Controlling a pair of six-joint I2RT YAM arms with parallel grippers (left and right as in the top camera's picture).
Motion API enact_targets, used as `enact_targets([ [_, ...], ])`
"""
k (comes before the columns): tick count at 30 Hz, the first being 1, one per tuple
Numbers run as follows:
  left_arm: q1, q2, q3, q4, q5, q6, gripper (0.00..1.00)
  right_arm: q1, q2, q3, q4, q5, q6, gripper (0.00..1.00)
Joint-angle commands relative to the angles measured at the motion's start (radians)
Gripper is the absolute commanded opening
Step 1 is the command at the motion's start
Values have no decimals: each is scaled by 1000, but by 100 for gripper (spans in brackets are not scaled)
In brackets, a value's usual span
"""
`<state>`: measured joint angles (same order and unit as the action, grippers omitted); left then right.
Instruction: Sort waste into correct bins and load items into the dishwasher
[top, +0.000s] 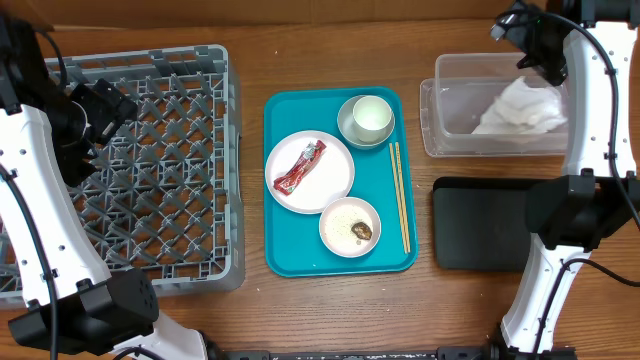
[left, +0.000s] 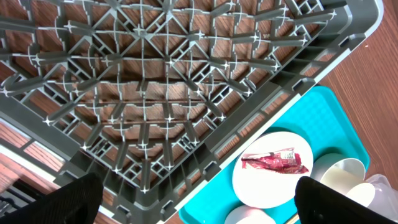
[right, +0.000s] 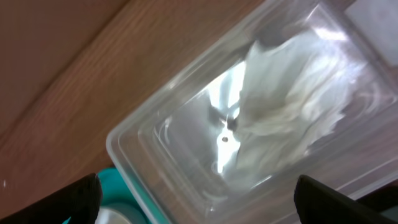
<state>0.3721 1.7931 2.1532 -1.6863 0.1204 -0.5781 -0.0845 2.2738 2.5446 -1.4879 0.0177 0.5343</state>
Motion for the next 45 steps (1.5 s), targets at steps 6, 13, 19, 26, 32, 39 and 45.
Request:
enact_targets([
  [6, -4, -15, 13, 0, 3, -13, 100, 119, -162, 41, -73, -531, -214, 99],
  [13, -4, -15, 13, -1, 3, -13, 100, 516, -127, -72, -22, -267, 3, 93],
  [19, -4, -15, 13, -1, 3, -13, 100, 768, -102, -313, 158, 56, 507, 83],
  [26, -4, -15, 13, 0, 3, -13, 100, 846, -102, -667, 481, 86, 675, 74],
  [32, -4, -15, 13, -1, 3, -13, 100, 850, -101, -835, 729, 86, 675, 68],
  [39, -4, -15, 13, -1, 3, -13, 100, 866, -40, -846, 772, 86, 674, 49],
  [45, -4, -15, 13, 0, 3, -13, 100, 864, -40, -842, 753, 86, 673, 14],
])
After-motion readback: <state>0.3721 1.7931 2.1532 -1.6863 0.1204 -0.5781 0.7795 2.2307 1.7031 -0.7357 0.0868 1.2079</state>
